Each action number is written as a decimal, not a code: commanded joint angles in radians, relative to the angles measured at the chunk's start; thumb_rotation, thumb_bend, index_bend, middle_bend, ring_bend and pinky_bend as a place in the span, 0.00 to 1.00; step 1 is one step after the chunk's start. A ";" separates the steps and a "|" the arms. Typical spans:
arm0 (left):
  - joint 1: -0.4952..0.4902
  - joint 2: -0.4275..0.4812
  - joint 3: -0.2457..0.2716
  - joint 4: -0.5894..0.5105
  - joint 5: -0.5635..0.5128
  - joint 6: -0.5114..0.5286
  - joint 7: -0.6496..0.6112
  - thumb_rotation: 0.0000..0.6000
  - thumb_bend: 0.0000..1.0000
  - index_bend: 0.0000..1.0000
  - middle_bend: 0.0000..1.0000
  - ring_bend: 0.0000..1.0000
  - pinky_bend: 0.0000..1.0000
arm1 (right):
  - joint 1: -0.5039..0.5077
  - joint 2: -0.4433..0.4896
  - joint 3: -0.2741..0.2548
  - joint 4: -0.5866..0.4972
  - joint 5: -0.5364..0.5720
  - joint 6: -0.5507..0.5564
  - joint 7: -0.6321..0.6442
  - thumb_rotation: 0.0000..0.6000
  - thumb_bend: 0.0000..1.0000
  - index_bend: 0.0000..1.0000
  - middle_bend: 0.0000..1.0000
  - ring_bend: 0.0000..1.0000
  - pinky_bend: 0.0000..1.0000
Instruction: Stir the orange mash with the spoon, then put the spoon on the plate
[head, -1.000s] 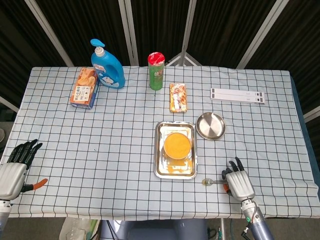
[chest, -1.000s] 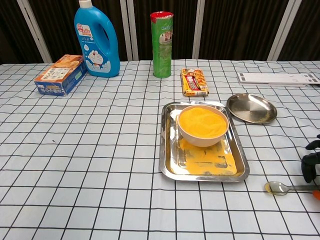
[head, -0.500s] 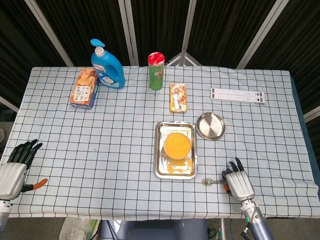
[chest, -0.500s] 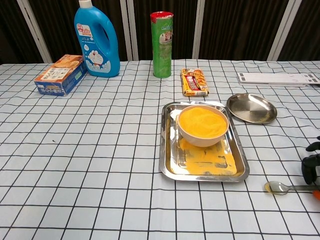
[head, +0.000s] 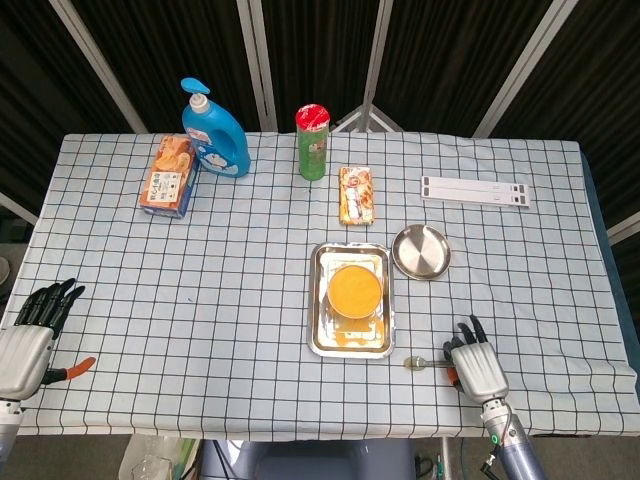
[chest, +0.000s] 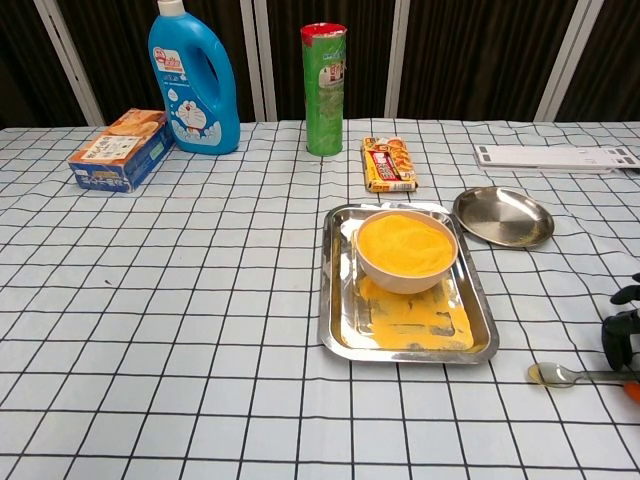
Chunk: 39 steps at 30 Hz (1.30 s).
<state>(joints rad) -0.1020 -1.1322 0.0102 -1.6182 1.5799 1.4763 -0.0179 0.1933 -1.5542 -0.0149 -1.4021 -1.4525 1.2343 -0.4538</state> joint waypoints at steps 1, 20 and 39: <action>0.000 0.000 0.000 0.001 0.000 0.000 0.000 1.00 0.00 0.00 0.00 0.00 0.00 | 0.002 -0.002 0.003 0.001 -0.004 0.007 0.004 1.00 0.43 0.52 0.47 0.17 0.00; 0.000 -0.001 0.000 0.000 -0.001 0.000 0.002 1.00 0.00 0.00 0.00 0.00 0.00 | 0.004 -0.009 -0.005 0.021 0.008 -0.001 -0.015 1.00 0.43 0.53 0.47 0.19 0.00; 0.000 0.000 0.001 0.001 0.001 0.001 0.001 1.00 0.00 0.00 0.00 0.00 0.00 | -0.001 -0.011 -0.017 0.027 -0.027 0.033 0.007 1.00 0.44 0.66 0.54 0.26 0.00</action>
<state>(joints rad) -0.1022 -1.1324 0.0108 -1.6174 1.5811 1.4771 -0.0164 0.1919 -1.5657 -0.0320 -1.3747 -1.4798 1.2667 -0.4465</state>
